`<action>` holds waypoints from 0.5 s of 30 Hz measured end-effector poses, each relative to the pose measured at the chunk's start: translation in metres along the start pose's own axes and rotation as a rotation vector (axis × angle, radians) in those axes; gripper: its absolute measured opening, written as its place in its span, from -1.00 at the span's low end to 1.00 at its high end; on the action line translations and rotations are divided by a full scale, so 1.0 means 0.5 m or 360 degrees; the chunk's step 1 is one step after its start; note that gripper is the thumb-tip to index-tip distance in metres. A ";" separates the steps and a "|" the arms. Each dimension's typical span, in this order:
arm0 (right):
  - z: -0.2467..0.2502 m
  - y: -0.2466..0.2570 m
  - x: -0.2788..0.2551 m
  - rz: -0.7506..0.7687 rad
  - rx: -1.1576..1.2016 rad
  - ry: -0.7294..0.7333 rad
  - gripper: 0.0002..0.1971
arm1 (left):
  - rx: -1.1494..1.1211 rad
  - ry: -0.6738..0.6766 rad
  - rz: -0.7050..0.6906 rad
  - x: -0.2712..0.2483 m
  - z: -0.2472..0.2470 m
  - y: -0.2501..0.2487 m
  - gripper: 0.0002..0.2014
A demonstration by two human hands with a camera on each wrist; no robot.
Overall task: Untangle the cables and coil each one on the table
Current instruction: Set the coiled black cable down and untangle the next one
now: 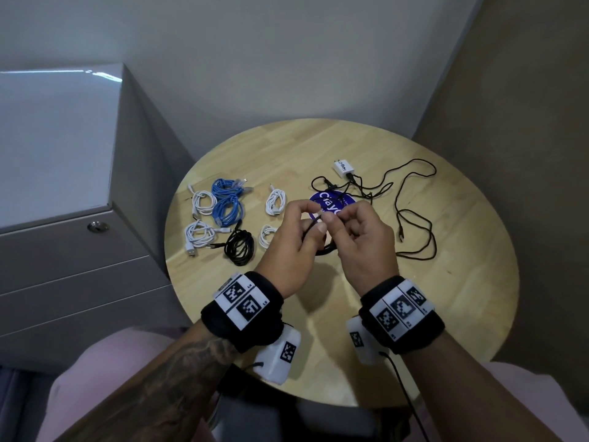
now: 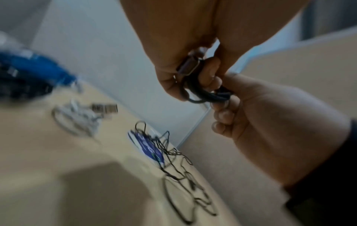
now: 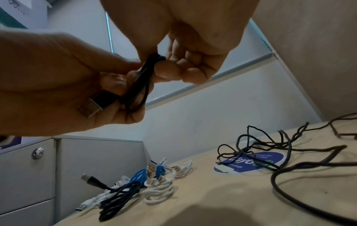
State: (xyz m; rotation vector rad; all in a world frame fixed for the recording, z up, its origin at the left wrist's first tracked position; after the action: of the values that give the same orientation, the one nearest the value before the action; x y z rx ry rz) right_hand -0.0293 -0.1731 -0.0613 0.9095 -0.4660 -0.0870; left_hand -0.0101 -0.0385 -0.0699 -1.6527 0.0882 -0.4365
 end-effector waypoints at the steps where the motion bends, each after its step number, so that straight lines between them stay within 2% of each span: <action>1: 0.002 0.003 -0.001 0.0006 -0.0021 -0.0028 -0.71 | -0.0115 -0.0025 0.0065 0.004 0.000 0.010 -0.87; 4: 0.002 0.013 -0.005 0.0086 -0.0168 -0.0053 -0.75 | -0.0283 -0.0073 0.0178 0.015 0.003 0.026 -0.93; 6: 0.002 0.028 -0.010 0.0199 -0.0308 -0.0007 -0.78 | -0.0279 -0.0073 0.0129 0.018 0.006 0.022 -0.91; 8: 0.005 0.034 -0.010 0.0221 -0.0274 -0.0010 -0.75 | -0.0220 -0.0068 0.0072 0.018 0.009 0.015 -0.85; 10: 0.006 0.017 -0.001 0.0014 0.0021 0.0013 -0.73 | -0.0062 -0.0039 -0.0026 0.014 0.008 0.006 -0.89; 12: -0.009 -0.002 0.007 -0.0215 0.0240 0.0177 -0.74 | 0.0144 -0.0015 -0.0115 0.010 0.005 -0.002 -0.96; 14: -0.018 -0.013 0.009 -0.0268 0.0184 0.0325 -0.71 | 0.0232 -0.0012 -0.0147 0.008 0.003 -0.001 -0.93; 15: -0.012 -0.016 0.013 -0.0282 0.0170 0.0310 -0.70 | 0.0255 -0.0008 -0.0137 0.008 0.002 0.004 -0.92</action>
State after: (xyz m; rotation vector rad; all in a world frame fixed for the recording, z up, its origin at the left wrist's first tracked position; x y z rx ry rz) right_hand -0.0200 -0.1753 -0.0685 1.0518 -0.2098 -0.1343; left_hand -0.0058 -0.0392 -0.0711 -1.5038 -0.0214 -0.4925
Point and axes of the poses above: each hand's wrist, its own x-axis towards the middle knuckle, its own z-axis out of the back of the hand, y = z × x, the point moved 9 cm from there along x, towards the middle knuckle, and after that the axes turned 14 degrees about -x, right-handed, at the moved point
